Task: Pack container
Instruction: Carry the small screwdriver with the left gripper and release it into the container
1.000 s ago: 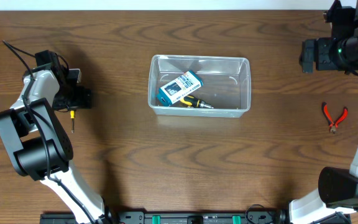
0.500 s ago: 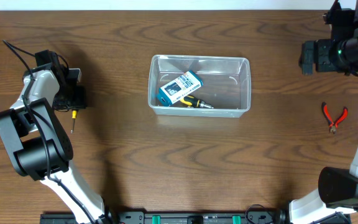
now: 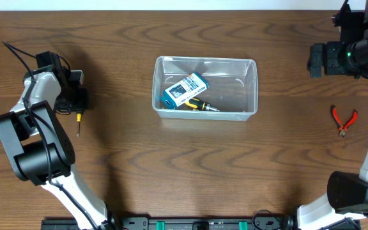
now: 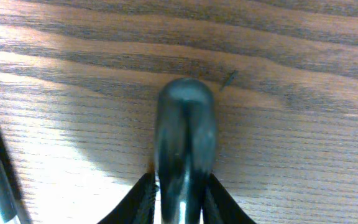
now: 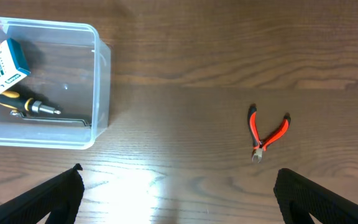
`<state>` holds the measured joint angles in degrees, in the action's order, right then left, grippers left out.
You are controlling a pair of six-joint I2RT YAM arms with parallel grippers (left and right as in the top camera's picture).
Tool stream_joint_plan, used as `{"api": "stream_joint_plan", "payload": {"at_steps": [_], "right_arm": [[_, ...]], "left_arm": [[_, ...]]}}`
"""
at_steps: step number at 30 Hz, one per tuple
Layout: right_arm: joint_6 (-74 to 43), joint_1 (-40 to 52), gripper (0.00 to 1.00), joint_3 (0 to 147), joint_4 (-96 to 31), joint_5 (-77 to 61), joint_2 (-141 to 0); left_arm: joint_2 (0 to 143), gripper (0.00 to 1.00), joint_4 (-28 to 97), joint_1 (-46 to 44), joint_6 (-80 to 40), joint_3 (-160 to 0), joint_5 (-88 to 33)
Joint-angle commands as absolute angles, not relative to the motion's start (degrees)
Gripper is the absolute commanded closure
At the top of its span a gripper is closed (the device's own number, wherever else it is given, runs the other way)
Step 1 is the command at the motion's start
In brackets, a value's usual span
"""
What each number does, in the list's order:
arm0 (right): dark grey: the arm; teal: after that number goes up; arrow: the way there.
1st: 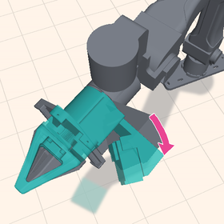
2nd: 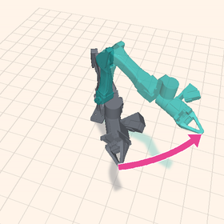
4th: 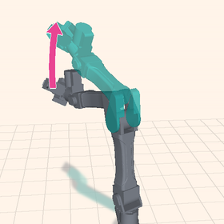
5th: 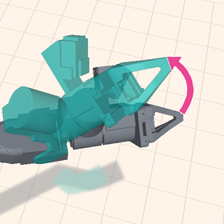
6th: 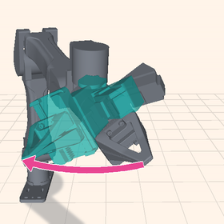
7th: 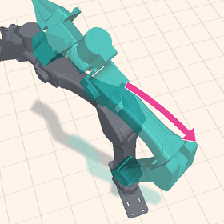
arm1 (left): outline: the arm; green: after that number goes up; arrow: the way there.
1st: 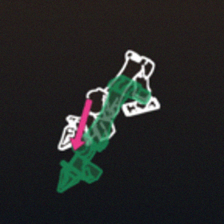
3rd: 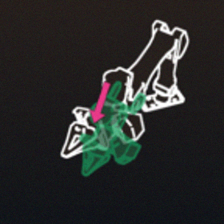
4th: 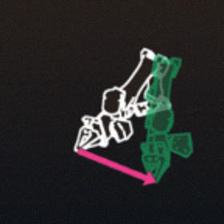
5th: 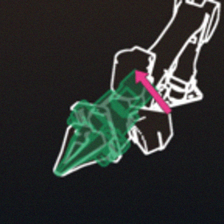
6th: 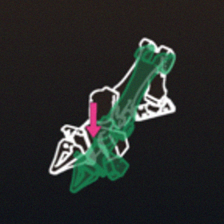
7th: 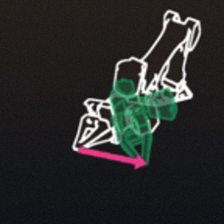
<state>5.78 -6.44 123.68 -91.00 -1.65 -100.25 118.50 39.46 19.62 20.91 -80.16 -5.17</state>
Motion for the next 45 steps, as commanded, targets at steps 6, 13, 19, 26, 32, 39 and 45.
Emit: {"api": "stream_joint_plan", "payload": {"at_steps": [6, 13, 19, 26, 32, 39, 45], "right_arm": [[4.71, -6.72, 0.01, 123.52, -91.22, -1.32, -100.42], [4.71, -6.72, 0.01, 123.52, -91.22, -1.32, -100.40], [4.27, -6.68, 0.01, 123.52, -91.15, -1.34, -100.42], [4.29, -6.68, 0.01, 123.52, -90.48, -1.39, -100.42], [4.32, -6.68, 0.01, 123.52, -90.39, -1.52, -100.42], [4.78, -6.68, 0.01, 123.52, -90.21, -1.50, -100.42], [5.45, -6.68, 0.01, 123.52, -90.91, -1.48, -100.42]], "left_arm": [[119.92, 0.94, 38.63, 19.75, 20.93, -78.50, -4.95], [119.02, 0.94, 39.62, 18.90, 20.51, -79.70, -4.97], [111.50, 0.94, 47.99, 15.09, 20.01, -87.57, -5.41], [103.20, 0.94, 58.30, 2.81, 25.23, -105.12, -6.94], [102.50, 0.94, 54.33, -16.36, 44.42, -108.88, -6.94], [110.13, 0.94, 49.74, -28.27, 55.68, -108.88, -6.94], [119.77, 0.94, 48.75, -29.98, 55.61, -108.88, -6.92]]}}
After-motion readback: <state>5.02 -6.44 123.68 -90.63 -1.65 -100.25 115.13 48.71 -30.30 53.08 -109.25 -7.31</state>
